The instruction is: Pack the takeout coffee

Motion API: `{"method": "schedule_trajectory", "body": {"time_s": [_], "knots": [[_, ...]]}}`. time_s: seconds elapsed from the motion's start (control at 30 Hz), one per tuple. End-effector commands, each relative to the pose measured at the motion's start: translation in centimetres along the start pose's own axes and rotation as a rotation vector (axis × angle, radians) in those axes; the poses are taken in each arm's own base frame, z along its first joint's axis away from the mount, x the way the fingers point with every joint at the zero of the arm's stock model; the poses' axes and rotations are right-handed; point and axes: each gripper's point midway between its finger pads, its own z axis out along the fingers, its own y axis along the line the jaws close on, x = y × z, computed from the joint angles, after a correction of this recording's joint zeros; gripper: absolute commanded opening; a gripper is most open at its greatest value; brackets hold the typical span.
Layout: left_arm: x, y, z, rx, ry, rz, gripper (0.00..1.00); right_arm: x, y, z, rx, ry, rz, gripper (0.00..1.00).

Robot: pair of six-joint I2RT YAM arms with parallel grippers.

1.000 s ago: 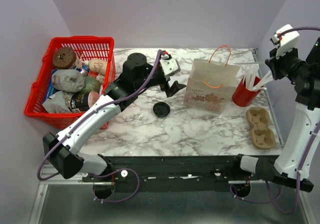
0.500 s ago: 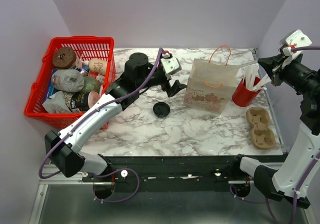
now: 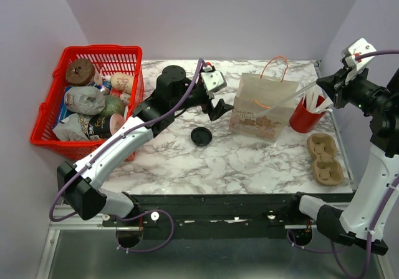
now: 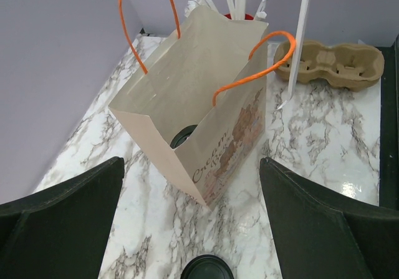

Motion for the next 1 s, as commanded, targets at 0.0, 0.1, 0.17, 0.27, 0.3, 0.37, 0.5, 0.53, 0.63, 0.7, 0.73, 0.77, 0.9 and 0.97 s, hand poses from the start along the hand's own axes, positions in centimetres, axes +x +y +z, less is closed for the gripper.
{"method": "schedule_trajectory", "body": {"time_s": [0.0, 0.1, 0.17, 0.27, 0.3, 0.37, 0.5, 0.53, 0.63, 0.7, 0.73, 0.77, 0.9, 0.97], "knots": [[-1.8, 0.1, -0.2, 0.005, -0.042, 0.010, 0.97, -2.6, 0.6, 0.4, -0.073, -0.101, 0.009, 0.01], [-1.8, 0.2, -0.3, 0.000, -0.041, 0.018, 0.97, -5.1, 0.9, 0.7, -0.138, -0.195, 0.052, 0.01], [-1.8, 0.2, -0.3, 0.001, -0.040, 0.019, 0.97, -6.2, 0.6, 1.1, -0.156, -0.234, 0.093, 0.01], [-2.1, 0.2, -0.4, -0.005, -0.044, 0.026, 0.97, -6.8, 0.0, 1.7, -0.170, -0.256, 0.132, 0.00], [-2.0, 0.3, -0.5, -0.006, -0.040, 0.028, 0.97, -6.5, -0.6, 2.1, -0.152, -0.248, 0.137, 0.01], [-2.0, 0.3, -0.6, -0.009, -0.038, 0.035, 0.97, -5.8, -1.7, 2.6, -0.104, -0.219, 0.143, 0.01], [-2.0, 0.4, -0.8, -0.016, -0.033, 0.043, 0.97, -2.1, -5.0, 3.2, 0.065, -0.075, 0.103, 0.00], [-2.0, 0.3, -0.8, -0.015, -0.032, 0.045, 0.97, -1.3, -5.4, 3.3, 0.081, -0.048, 0.059, 0.00], [-1.9, 0.3, -0.8, -0.015, -0.031, 0.045, 0.97, 1.6, -6.0, 3.4, 0.119, 0.049, 0.028, 0.00], [-1.8, 0.3, -0.7, -0.013, -0.031, 0.042, 0.97, 3.0, -5.6, 3.2, 0.116, 0.092, 0.015, 0.01], [-1.9, 0.3, -0.7, -0.013, -0.035, 0.041, 0.97, 4.4, -5.5, 3.7, 0.105, 0.125, 0.025, 0.00], [-1.8, 0.3, -0.6, -0.011, -0.033, 0.036, 0.97, 5.0, -5.5, 3.8, 0.107, 0.138, 0.028, 0.01], [-1.6, 0.2, -0.5, -0.002, -0.031, 0.034, 0.97, 8.5, -6.0, 4.8, 0.103, 0.252, 0.096, 0.01], [-1.7, 0.2, -0.5, -0.002, -0.030, 0.032, 0.97, 8.5, -6.2, 4.8, 0.106, 0.270, 0.127, 0.29]]}}
